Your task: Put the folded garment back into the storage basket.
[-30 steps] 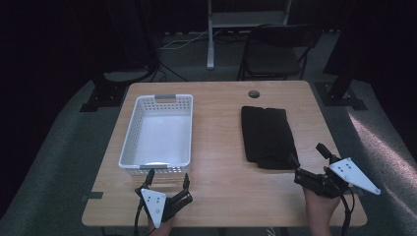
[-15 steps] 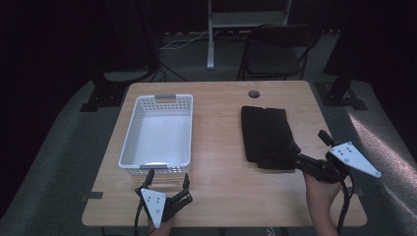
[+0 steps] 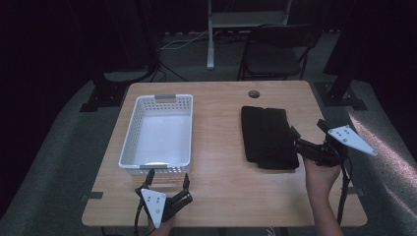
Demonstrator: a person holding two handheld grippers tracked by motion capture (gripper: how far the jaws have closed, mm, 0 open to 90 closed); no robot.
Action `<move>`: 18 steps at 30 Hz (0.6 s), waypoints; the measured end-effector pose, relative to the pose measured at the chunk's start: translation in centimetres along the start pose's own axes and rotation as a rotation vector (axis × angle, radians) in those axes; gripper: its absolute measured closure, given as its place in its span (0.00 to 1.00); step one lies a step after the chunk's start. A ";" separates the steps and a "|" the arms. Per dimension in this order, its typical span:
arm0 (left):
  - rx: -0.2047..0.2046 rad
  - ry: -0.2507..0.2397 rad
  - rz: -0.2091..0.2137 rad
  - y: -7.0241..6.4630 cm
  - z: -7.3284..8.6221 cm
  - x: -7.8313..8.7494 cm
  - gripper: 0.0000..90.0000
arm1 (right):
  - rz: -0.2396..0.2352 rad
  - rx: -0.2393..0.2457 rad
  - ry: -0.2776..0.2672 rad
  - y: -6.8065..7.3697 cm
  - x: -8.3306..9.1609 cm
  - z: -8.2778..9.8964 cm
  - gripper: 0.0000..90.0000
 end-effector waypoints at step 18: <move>0.000 0.003 -0.002 0.0 0.0 0.0 0.01 | 0.041 0.007 0.077 -0.3 -4.0 -1.1 0.07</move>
Point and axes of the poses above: each handheld gripper's, and its own axes: x roughly backward along the jaws, z roughly out of its underside, y roughly to its left, the point moved 2 cm from there along -x, roughly forward along the jaws, and after that the axes turned 8 degrees about z, right-handed, at the moved point
